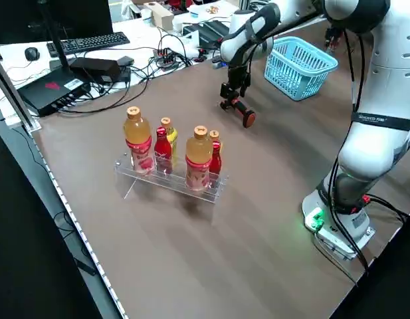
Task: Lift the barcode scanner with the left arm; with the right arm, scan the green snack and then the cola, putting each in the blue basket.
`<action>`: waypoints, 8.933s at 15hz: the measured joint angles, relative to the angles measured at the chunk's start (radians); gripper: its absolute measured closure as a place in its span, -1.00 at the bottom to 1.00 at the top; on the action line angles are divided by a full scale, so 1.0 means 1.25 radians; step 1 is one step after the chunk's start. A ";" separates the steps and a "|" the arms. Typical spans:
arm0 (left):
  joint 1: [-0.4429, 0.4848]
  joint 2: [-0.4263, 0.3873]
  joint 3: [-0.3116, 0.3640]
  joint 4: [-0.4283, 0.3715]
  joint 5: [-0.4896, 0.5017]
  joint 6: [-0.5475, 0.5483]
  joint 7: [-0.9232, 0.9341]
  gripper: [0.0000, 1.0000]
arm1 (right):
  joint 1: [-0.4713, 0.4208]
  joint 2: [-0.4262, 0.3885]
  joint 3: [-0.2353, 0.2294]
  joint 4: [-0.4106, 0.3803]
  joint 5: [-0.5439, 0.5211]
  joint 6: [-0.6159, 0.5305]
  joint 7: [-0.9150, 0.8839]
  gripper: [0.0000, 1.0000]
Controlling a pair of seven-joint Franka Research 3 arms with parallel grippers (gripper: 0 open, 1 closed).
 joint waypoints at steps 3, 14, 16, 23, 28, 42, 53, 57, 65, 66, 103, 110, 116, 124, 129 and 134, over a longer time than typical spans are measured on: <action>-0.010 0.012 0.000 -0.004 0.000 0.003 -0.001 -1.00 | -0.008 0.048 -0.001 0.016 0.048 0.054 0.001 -0.43; -0.017 0.064 0.001 -0.011 0.028 0.056 -0.002 -0.97 | 0.001 0.097 0.002 0.044 0.058 0.115 0.006 -0.06; -0.017 0.064 0.001 -0.010 0.029 0.056 -0.002 -0.79 | 0.003 0.106 0.003 0.044 0.058 0.158 0.006 -0.06; -0.017 0.065 0.000 -0.009 0.029 0.057 -0.002 0.31 | 0.020 0.123 0.006 0.052 0.063 0.195 0.007 0.49; -0.017 0.065 0.001 -0.009 0.029 0.058 -0.002 0.31 | 0.020 0.123 0.005 0.054 0.066 0.193 0.047 0.66; -0.014 -0.109 -0.032 0.157 0.006 -0.316 -0.030 0.31 | 0.030 0.047 0.051 0.097 0.191 0.037 0.092 0.66; -0.015 -0.111 -0.086 0.384 -0.283 -0.600 -0.089 0.31 | 0.042 -0.123 0.086 0.111 0.505 -0.089 0.180 0.66; -0.020 -0.110 -0.143 0.401 -0.379 -0.600 -0.135 0.31 | 0.075 -0.123 0.107 0.111 0.637 -0.083 0.191 0.66; -0.025 -0.098 -0.147 0.411 -0.696 -0.598 -0.135 0.31 | 0.132 -0.112 0.110 0.109 0.775 -0.026 0.195 0.66; -0.025 -0.093 -0.147 0.419 -0.722 -0.594 -0.135 0.31 | 0.141 -0.109 0.110 0.109 0.777 -0.008 0.196 0.66; -0.079 0.030 -0.137 0.514 -0.729 -0.523 -0.165 0.31 | 0.144 -0.101 0.103 0.108 0.770 0.005 0.193 0.68; -0.059 0.012 -0.146 0.522 -0.447 -0.550 -0.206 0.31 | 0.164 -0.062 0.106 0.099 0.596 0.006 0.193 0.68; -0.061 0.010 -0.147 0.522 -0.426 -0.550 -0.207 0.31 | 0.186 -0.041 0.106 0.099 0.515 0.008 0.192 0.68; -0.060 0.008 -0.147 0.522 -0.414 -0.550 -0.207 0.31 | 0.216 -0.020 0.103 0.099 0.508 0.117 0.192 0.52; -0.060 0.008 -0.147 0.522 -0.414 -0.550 -0.207 0.31 | 0.210 -0.020 0.097 0.109 0.507 0.117 0.190 0.02; -0.066 0.008 -0.147 0.522 -0.414 -0.550 -0.207 0.31 | 0.157 -0.035 0.087 0.122 0.442 0.115 0.188 -0.05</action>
